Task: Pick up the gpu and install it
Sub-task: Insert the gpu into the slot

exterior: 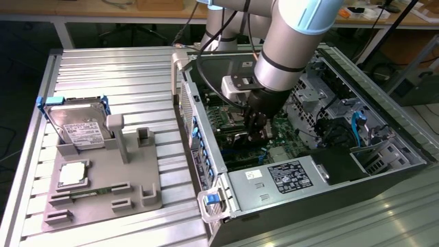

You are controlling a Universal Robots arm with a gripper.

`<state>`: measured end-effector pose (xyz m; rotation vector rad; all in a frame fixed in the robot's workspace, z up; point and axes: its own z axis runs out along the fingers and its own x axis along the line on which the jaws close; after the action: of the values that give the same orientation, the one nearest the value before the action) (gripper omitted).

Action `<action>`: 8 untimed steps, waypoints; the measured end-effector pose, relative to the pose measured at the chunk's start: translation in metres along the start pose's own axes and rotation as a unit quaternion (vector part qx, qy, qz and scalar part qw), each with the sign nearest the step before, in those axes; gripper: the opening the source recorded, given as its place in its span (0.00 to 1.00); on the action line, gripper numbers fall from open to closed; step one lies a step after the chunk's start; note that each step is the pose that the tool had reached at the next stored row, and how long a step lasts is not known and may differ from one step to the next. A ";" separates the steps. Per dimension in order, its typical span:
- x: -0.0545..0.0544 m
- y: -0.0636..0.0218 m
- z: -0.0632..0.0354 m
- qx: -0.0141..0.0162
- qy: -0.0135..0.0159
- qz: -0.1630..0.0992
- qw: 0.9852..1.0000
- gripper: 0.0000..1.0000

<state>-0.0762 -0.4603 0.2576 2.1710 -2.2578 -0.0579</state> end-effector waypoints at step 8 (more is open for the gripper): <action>0.000 0.0011 -0.0044 0.000 0.000 0.000 1.000 0.27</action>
<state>-0.0771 -0.4603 0.2620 2.1712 -2.2580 -0.0580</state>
